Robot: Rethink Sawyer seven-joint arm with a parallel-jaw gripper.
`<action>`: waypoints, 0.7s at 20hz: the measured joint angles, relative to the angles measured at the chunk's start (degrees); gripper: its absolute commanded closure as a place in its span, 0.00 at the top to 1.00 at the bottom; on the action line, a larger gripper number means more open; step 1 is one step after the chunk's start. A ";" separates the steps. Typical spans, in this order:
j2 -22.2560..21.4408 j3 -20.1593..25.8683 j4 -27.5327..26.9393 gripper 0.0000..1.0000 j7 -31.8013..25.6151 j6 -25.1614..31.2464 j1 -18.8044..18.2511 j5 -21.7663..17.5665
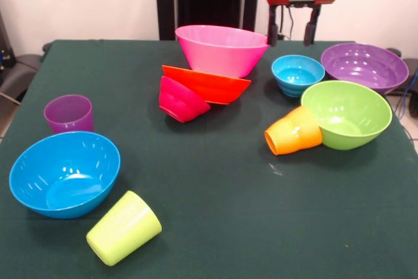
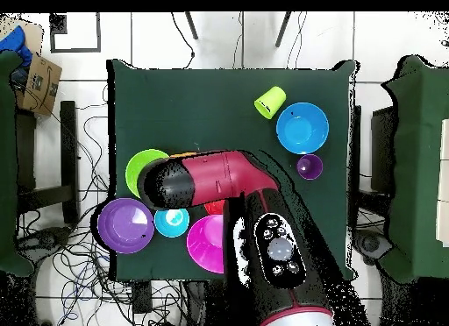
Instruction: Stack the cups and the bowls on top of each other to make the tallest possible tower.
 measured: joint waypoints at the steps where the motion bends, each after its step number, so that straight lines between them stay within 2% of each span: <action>1: 0.00 -0.23 -0.07 1.00 0.26 0.00 0.06 0.07; 8: -0.30 -4.11 -1.43 1.00 3.80 0.00 1.42 1.16; 14: -2.37 -6.81 -1.65 1.00 5.31 0.01 3.85 3.37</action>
